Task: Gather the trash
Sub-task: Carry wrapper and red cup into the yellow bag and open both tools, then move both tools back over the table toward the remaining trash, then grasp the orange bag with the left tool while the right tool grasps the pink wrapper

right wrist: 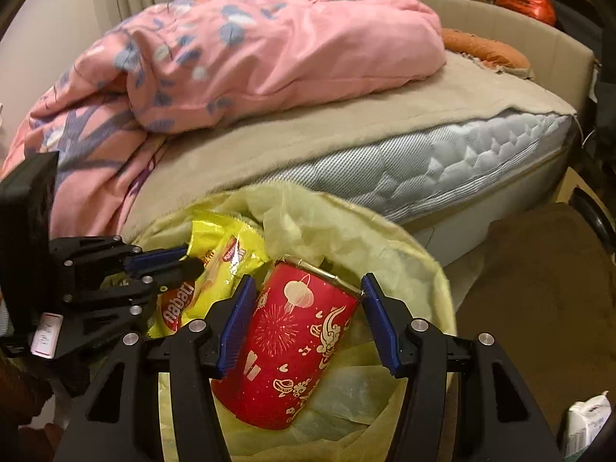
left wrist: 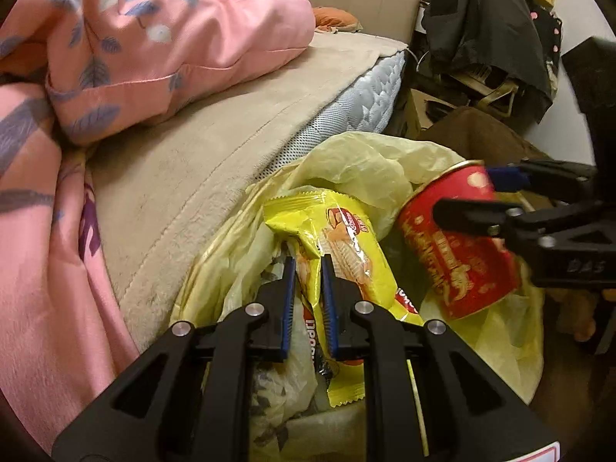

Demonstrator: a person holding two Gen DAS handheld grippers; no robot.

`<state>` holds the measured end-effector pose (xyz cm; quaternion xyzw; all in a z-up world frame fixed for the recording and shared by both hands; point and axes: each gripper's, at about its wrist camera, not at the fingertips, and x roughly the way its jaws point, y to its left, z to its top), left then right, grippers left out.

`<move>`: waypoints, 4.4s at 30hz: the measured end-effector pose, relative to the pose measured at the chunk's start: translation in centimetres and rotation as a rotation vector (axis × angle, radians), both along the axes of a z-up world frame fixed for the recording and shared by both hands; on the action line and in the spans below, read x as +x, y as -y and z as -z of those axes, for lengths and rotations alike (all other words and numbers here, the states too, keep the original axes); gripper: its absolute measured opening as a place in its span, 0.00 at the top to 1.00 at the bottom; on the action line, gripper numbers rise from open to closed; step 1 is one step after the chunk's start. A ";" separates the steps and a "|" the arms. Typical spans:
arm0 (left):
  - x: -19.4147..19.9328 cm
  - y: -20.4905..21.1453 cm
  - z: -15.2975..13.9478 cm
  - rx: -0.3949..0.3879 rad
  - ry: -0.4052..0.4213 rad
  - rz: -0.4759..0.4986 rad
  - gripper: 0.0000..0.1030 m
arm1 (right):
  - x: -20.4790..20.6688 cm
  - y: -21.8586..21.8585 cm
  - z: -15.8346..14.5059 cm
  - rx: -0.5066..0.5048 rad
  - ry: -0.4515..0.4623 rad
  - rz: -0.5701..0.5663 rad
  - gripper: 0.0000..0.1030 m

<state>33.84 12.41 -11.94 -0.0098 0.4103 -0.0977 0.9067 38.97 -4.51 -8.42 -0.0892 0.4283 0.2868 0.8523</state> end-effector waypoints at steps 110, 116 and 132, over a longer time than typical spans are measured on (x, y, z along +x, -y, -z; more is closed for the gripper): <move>-23.5 26.7 -4.2 -0.112 -0.126 0.615 0.77 | -31.6 36.5 -6.8 -0.023 0.212 0.737 0.55; -23.0 23.6 -6.5 -0.143 -0.051 0.538 0.78 | -30.7 32.5 -8.5 -0.027 0.255 0.638 0.55; -18.7 11.2 -11.3 -0.174 0.114 0.181 0.78 | -26.4 22.6 -11.6 -0.021 0.322 0.425 0.55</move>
